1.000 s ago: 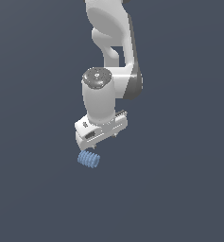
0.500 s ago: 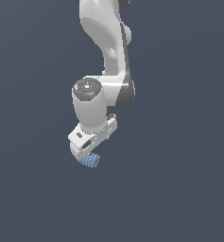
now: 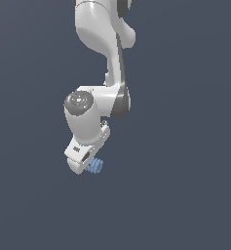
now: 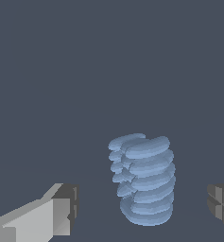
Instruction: Pick up the object and move it to a goal position.
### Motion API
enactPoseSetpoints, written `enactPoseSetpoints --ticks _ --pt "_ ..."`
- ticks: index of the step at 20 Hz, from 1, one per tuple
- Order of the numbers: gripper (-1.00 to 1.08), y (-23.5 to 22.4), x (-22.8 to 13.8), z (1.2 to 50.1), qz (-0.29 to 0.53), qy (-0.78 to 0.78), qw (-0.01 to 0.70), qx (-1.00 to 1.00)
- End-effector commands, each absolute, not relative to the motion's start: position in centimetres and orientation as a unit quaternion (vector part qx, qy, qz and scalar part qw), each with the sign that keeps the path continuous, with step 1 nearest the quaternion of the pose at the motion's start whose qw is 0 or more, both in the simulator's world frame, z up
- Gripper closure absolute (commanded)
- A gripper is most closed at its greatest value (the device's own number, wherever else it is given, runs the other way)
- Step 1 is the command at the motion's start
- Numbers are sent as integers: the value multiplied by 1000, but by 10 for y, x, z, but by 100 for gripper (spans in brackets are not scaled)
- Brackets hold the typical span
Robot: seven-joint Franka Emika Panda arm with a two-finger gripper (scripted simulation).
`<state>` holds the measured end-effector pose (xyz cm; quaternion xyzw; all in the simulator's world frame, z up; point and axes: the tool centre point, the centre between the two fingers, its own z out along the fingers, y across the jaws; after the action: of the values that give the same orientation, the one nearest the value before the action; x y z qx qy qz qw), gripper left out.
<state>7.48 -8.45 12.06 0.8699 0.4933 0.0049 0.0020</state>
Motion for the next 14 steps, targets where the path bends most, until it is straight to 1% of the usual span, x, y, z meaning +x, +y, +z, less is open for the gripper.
enactPoseSetpoints --ticks 1,14 --pt "-92 -91 77 116 4 516 2 857" --pt "-92 -108 81 104 0 571 0 821"
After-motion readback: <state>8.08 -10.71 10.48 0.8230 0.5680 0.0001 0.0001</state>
